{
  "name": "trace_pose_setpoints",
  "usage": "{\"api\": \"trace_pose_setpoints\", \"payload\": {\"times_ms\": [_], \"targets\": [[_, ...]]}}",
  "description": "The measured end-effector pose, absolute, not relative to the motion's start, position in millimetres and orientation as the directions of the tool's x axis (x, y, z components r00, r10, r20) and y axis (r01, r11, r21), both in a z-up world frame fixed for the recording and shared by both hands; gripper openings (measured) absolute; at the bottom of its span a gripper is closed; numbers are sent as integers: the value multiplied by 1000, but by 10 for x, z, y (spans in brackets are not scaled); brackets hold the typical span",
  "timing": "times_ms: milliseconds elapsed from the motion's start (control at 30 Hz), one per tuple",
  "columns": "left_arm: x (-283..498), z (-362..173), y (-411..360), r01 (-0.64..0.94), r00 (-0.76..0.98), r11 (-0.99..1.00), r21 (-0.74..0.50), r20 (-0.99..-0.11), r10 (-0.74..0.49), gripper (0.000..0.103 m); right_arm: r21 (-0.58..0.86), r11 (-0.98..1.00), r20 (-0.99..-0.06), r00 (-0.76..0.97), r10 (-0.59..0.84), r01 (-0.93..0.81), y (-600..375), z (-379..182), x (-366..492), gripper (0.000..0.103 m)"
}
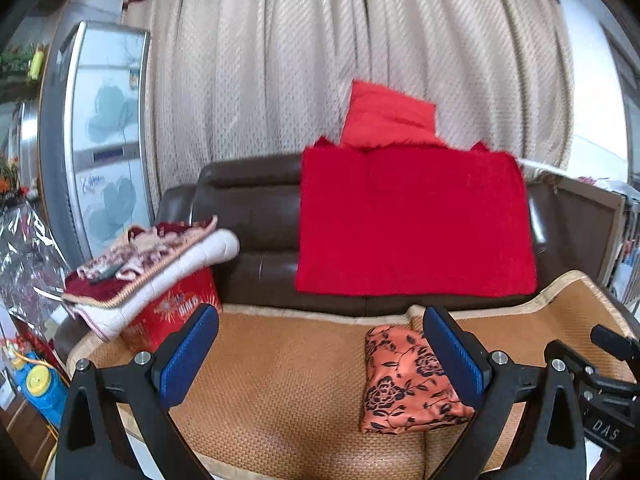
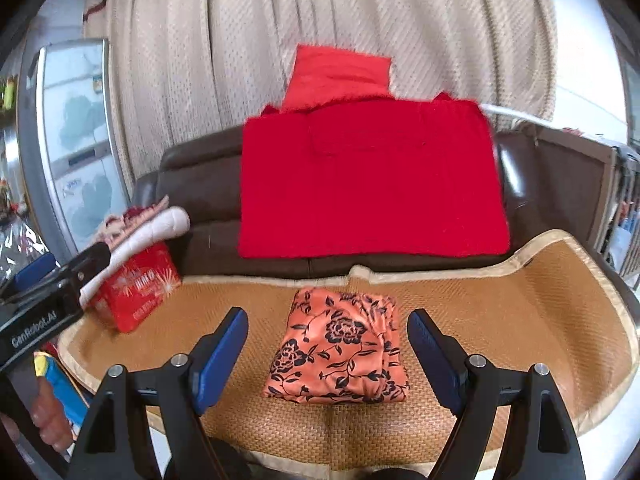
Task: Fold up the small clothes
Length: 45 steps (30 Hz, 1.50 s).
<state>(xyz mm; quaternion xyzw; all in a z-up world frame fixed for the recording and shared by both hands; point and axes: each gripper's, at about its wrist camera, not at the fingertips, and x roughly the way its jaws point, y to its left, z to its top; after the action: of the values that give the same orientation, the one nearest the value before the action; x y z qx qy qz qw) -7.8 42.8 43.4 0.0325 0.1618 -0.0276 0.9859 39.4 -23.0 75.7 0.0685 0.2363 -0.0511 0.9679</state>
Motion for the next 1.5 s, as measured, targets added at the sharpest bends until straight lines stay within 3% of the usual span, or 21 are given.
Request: {"api": "trace_pose_setpoints", "payload": {"times_ms": [300,433,1000,1500], "targets": [[-827,809,230,145,969,984,108,-215,-119,102,114,982,-348,932,-99,147,-240,1231,-385,85],[-733,856,171,158,965,981,108,-228,-130,102,141,977,-326,939,-108,161,-324,1322,-398,85],[690,161,-77,183,883,981,60,-449,-137,102,108,982,-497,864,-81,154,-515,722,955,85],[1413,-345,-25,152,844,987,44,-526,-106,102,129,974,-607,792,-70,185,-663,123,1762,85]]}}
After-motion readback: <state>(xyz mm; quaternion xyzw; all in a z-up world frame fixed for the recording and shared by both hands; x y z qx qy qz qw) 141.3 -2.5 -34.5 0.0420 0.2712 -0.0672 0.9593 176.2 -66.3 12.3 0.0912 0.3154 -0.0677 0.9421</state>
